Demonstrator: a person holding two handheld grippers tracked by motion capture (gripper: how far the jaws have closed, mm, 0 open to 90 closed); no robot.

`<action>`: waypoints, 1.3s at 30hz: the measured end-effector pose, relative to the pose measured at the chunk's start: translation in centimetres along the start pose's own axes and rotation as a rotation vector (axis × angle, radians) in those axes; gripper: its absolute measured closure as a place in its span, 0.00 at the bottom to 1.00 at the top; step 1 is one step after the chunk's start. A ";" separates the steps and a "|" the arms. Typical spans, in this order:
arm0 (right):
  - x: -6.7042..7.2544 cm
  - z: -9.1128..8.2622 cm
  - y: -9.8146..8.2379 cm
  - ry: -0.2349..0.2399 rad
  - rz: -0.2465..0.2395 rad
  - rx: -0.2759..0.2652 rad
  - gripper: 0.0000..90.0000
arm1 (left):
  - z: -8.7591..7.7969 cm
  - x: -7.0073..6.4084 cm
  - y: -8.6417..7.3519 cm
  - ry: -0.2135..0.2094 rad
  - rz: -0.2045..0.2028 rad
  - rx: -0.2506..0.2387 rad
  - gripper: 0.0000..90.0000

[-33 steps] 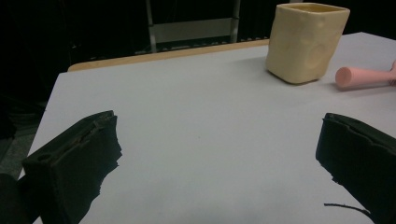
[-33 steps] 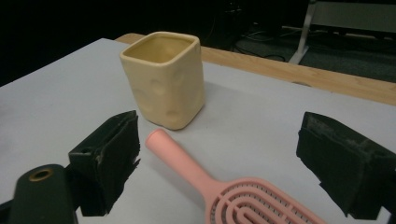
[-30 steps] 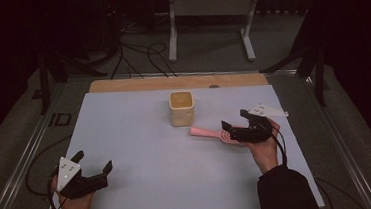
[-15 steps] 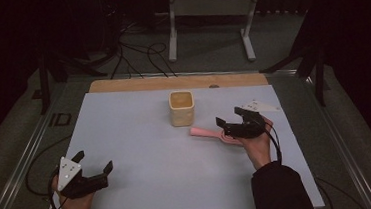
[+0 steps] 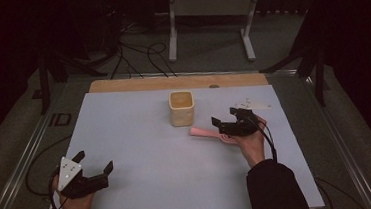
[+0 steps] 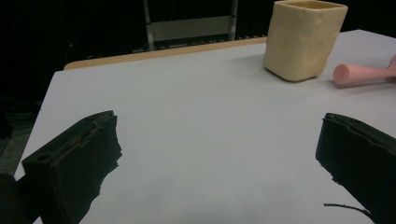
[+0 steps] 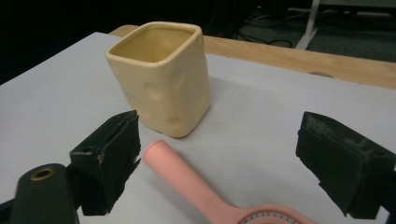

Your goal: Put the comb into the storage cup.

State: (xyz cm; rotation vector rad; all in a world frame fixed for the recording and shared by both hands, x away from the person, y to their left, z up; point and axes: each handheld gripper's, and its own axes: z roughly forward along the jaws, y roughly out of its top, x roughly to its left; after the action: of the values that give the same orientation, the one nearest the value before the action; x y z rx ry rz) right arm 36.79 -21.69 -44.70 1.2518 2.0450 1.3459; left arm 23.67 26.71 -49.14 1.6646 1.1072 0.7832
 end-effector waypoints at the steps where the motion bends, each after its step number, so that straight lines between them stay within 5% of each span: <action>1: 0.0 0.2 0.0 0.007 0.005 0.003 0.15 | 0.0 0.0 0.0 -0.001 0.000 0.000 0.00; 30: 0.5 3.9 0.1 0.007 0.029 0.086 0.22 | 0.1 -0.2 -0.1 -0.011 0.006 0.006 0.00; 36: 0.5 4.6 -0.2 -0.017 0.029 0.120 0.43 | 0.1 -0.2 -0.1 -0.014 0.007 0.006 0.00; 39: 0.4 4.9 -0.3 -0.002 0.033 0.144 0.72 | 0.1 -0.3 -0.1 -0.015 0.008 0.005 0.00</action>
State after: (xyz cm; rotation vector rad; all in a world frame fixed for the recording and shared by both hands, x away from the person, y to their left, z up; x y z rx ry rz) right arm 39.94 -18.84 -47.12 1.3517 2.1623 1.2292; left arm 23.68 26.43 -49.25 1.6770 1.0938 0.7726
